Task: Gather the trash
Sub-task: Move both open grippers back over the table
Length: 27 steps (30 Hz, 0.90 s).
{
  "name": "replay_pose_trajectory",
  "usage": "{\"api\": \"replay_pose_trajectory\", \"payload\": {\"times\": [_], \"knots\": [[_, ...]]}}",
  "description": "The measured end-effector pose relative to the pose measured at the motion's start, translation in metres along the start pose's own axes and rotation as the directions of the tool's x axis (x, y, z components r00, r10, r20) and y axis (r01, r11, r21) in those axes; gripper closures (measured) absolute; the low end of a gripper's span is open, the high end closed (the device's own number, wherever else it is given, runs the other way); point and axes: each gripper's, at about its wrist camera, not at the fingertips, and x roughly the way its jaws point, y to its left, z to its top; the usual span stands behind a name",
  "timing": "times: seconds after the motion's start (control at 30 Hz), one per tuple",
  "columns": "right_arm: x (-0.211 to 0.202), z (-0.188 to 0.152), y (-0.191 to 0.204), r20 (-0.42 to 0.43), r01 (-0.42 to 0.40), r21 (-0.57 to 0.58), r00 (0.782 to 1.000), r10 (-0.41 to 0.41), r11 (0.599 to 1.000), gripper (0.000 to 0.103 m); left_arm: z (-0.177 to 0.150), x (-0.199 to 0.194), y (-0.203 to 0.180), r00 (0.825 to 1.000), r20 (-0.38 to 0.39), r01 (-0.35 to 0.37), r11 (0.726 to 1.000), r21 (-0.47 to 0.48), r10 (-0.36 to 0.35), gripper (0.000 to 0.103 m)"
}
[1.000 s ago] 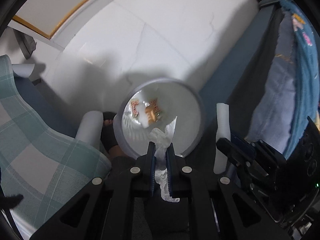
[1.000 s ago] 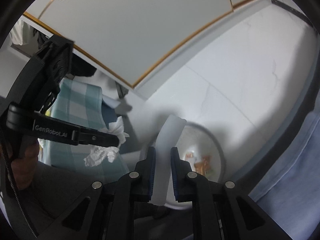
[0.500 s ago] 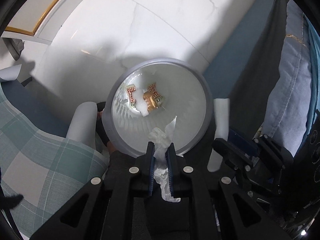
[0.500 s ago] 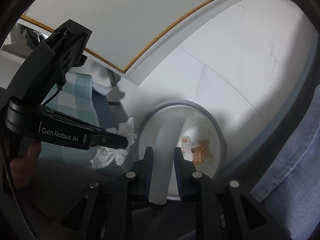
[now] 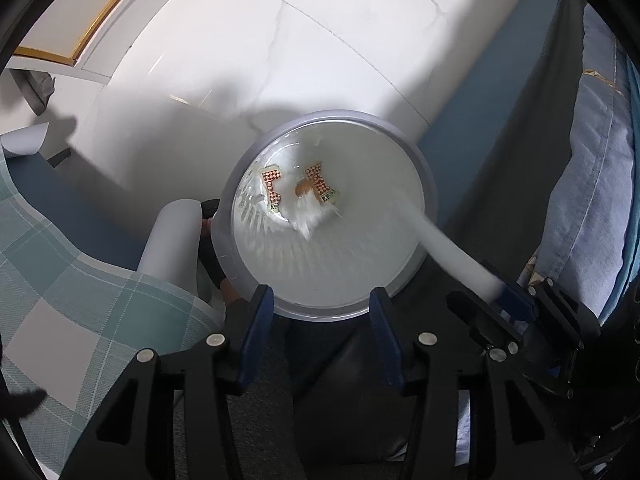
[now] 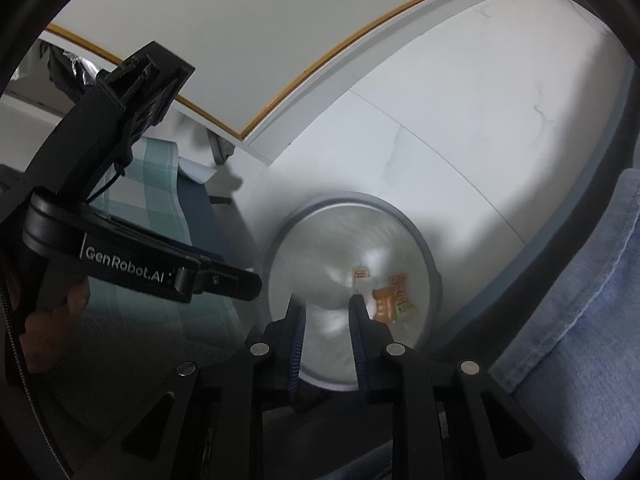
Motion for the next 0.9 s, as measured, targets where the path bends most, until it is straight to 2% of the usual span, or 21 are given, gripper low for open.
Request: {"api": "replay_pose_trajectory", "payload": {"times": [0.1, 0.23, 0.4, 0.53, 0.7, 0.9], "knots": [[-0.002, -0.002, 0.000, 0.001, 0.000, -0.003, 1.000, 0.000, 1.000, 0.080, 0.001, -0.004, 0.001, 1.000, 0.011, -0.012, 1.000, 0.001, 0.012, 0.058], [-0.004, -0.002, -0.002, 0.006, 0.003, -0.001, 1.000, -0.003, 1.000, 0.078, -0.001, -0.009, 0.002, 0.999, 0.036, -0.005, 1.000, 0.002, 0.005, 0.046], [-0.011, -0.003, 0.001, 0.015, 0.009, -0.009, 1.000, -0.009, 1.000, 0.072, -0.004, -0.018, 0.001, 0.997, 0.070, -0.018, 1.000, 0.015, 0.017, 0.046], [-0.022, -0.003, 0.004, 0.040, 0.013, -0.011, 0.999, -0.013, 1.000, 0.068, -0.007, -0.038, 0.003, 0.988, 0.154, -0.027, 1.000, 0.003, 0.026, 0.046], [-0.041, -0.002, 0.009, 0.088, 0.019, -0.017, 0.996, -0.017, 1.000, 0.061, -0.017, -0.068, 0.006, 0.959, 0.282, -0.022, 1.000, -0.020, 0.027, 0.044], [-0.068, 0.003, 0.027, 0.159, 0.017, -0.049, 0.987, -0.009, 0.999, 0.055, -0.042, -0.112, 0.004, 0.894, 0.442, -0.073, 0.997, -0.019, 0.074, 0.041]]}}
